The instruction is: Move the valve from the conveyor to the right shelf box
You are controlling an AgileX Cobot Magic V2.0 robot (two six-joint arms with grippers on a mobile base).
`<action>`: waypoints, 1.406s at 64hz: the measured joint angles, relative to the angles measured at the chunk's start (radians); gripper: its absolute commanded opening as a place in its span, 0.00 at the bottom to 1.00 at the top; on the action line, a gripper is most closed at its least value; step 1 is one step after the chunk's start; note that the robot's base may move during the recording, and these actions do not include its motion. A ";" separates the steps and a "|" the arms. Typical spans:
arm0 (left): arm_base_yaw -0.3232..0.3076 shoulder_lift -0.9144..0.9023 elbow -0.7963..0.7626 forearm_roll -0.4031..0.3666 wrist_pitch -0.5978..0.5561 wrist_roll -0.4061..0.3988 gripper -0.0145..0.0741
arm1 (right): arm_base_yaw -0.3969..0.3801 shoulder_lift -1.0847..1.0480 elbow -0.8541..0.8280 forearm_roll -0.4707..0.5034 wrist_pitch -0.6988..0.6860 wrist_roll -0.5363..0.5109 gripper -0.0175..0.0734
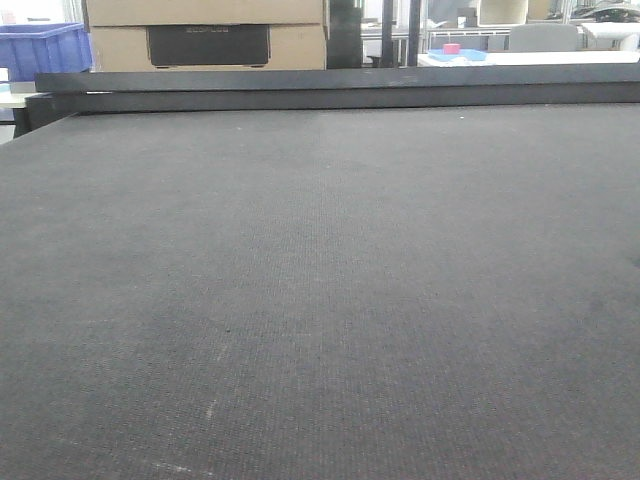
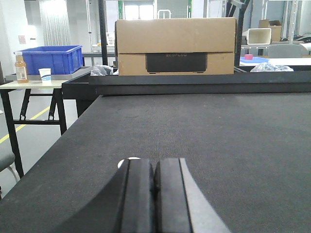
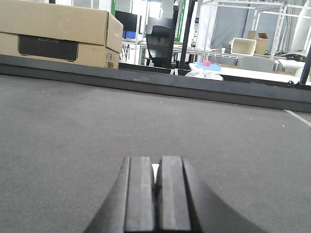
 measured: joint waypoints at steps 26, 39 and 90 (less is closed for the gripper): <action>0.000 0.000 0.000 0.000 0.000 0.000 0.04 | 0.000 0.000 0.000 0.000 0.000 0.000 0.01; 0.000 0.000 0.000 0.000 0.000 0.000 0.04 | 0.000 0.000 0.000 0.000 0.000 0.000 0.01; 0.000 0.002 -0.194 -0.037 0.162 0.000 0.04 | 0.000 -0.002 -0.116 0.000 0.080 0.000 0.01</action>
